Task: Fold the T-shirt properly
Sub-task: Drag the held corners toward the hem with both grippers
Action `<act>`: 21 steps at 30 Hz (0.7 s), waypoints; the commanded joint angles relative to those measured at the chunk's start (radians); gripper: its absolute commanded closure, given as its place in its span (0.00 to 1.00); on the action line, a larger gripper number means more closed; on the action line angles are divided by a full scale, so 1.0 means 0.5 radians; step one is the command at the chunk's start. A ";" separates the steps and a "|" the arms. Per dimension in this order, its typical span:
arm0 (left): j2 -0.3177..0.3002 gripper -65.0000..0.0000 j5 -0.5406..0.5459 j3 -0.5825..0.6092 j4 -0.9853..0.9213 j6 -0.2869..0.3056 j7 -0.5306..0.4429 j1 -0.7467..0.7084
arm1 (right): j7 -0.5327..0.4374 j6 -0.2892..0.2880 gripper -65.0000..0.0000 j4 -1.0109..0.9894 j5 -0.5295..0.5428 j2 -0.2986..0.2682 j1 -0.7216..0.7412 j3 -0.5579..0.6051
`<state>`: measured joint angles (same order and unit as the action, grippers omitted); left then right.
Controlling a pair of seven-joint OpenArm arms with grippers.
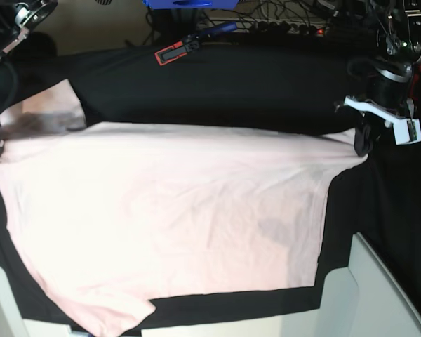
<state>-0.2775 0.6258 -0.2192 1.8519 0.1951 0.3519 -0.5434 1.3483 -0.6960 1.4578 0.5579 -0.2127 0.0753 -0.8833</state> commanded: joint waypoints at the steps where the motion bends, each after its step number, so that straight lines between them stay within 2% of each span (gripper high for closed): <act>1: -0.023 1.00 -0.001 -0.002 0.008 0.001 0.053 0.042 | -0.028 -0.004 1.00 -0.005 0.021 -0.043 0.047 -0.002; 5: 0.063 1.00 -0.001 -0.017 -0.041 0.001 0.270 0.223 | -0.038 -0.004 1.00 -0.103 0.018 -0.061 0.121 0.001; 10: 0.090 1.00 -0.001 0.007 -0.084 0.001 0.286 0.370 | -0.096 -0.004 1.00 -0.247 0.018 -0.138 0.198 0.133; 13: 0.090 1.00 -0.001 0.001 -0.185 0.001 0.418 0.475 | -0.188 -0.004 1.00 -0.355 0.018 -0.159 0.238 0.200; 16: 0.090 1.00 -0.001 -0.008 -0.299 0.001 0.455 0.539 | -0.252 0.056 1.00 -0.484 0.018 -0.202 0.287 0.209; 21: 0.090 1.00 -0.001 -0.014 -0.403 0.001 0.455 0.591 | -0.360 0.071 1.00 -0.680 0.018 -0.218 0.397 0.215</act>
<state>-0.2214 0.6182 -0.2192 1.6363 0.1913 0.6052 -0.2596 1.1881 -0.6567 1.1019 0.5442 -0.3012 0.2493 -0.7765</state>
